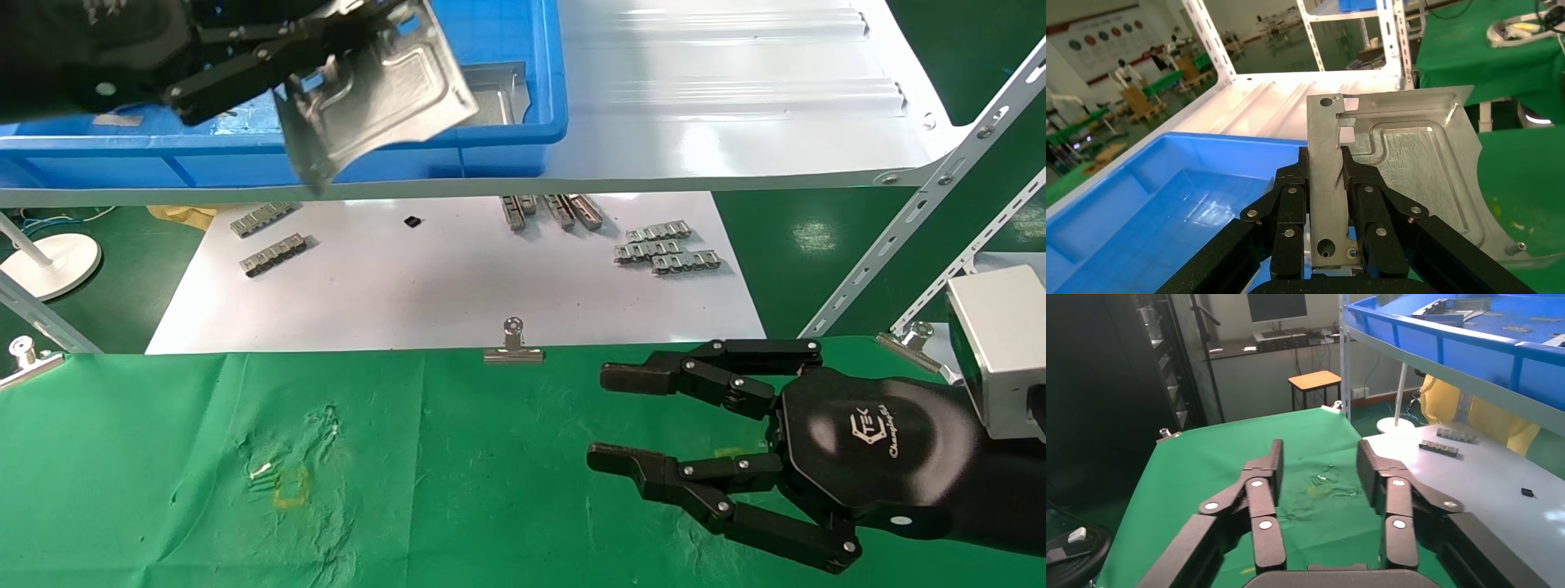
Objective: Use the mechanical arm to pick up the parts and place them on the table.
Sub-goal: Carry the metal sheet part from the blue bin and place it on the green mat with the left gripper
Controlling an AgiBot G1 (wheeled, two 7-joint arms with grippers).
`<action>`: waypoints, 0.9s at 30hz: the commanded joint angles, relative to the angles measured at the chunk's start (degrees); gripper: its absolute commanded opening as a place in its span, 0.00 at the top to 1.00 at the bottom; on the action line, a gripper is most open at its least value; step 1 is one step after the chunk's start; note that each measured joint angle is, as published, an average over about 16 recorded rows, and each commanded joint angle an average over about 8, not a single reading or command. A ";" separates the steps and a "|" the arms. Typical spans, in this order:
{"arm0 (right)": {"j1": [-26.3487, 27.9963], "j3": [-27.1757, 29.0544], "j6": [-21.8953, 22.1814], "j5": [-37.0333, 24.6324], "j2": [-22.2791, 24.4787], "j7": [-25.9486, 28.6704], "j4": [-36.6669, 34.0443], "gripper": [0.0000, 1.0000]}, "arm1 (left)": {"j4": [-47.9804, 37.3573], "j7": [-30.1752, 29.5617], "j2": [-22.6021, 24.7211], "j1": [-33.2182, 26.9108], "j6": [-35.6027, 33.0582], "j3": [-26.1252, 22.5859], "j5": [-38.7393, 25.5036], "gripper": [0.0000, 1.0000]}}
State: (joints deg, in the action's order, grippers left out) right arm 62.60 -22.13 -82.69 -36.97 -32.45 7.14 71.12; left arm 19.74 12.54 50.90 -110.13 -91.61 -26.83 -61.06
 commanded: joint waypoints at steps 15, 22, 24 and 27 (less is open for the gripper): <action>0.00 0.00 0.00 0.00 0.00 0.00 0.00 0.00 | 19.72 14.59 -15.09 19.08 0.33 -10.79 10.80 1.00; 0.00 0.00 0.00 0.00 0.00 0.00 0.00 0.00 | 13.20 27.93 -14.87 21.90 1.02 -17.35 5.39 1.00; 0.00 0.00 0.00 0.00 0.00 0.00 0.00 0.00 | 10.53 30.15 -13.90 21.30 1.32 -18.49 4.07 1.00; 0.00 0.00 0.00 0.00 0.00 0.00 0.00 0.00 | 6.70 32.63 -12.27 19.91 1.52 -20.01 2.01 1.00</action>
State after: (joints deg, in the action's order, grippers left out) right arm 62.60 -22.13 -82.69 -36.97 -32.45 7.14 71.12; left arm 27.23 44.79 38.48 -90.26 -90.30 -46.91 -59.22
